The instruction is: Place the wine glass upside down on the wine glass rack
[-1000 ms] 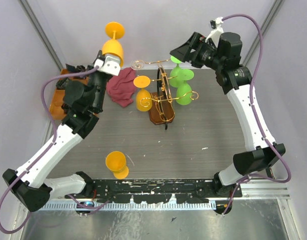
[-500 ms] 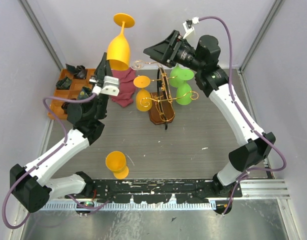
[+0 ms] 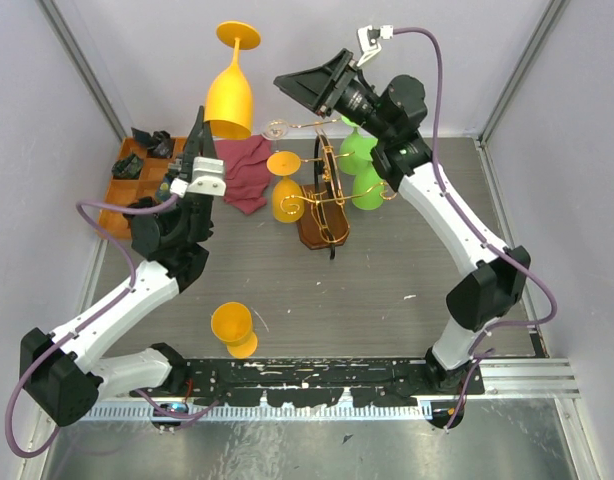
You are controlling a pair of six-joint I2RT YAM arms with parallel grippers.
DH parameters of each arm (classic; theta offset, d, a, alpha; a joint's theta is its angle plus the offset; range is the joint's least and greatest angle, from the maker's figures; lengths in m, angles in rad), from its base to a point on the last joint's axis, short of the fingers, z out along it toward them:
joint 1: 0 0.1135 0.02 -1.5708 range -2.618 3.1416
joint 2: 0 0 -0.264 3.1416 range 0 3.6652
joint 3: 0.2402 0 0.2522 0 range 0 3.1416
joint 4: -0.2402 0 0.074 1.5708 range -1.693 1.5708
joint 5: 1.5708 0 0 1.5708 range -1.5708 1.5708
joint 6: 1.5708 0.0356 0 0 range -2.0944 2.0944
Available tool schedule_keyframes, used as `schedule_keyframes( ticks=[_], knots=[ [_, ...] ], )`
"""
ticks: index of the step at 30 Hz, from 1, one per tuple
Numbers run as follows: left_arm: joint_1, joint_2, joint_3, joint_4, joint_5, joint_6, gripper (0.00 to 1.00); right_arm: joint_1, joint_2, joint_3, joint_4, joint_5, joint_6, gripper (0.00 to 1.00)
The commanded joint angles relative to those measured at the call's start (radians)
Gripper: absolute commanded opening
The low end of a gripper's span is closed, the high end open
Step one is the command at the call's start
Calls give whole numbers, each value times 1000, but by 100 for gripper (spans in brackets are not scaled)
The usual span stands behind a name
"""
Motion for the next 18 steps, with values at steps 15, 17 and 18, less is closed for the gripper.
schedule_keyframes(
  ticks=[15,17,18],
  knots=[
    [-6,-23,-54,50,-19,-130,0,33,186,207,247,-12,134,63],
    [-9,-20,-59,51,-29,-138,0,33,191,211,248,-12,135,62],
    [-9,-17,-60,50,-32,-143,0,34,195,213,249,-12,137,62]
  ],
)
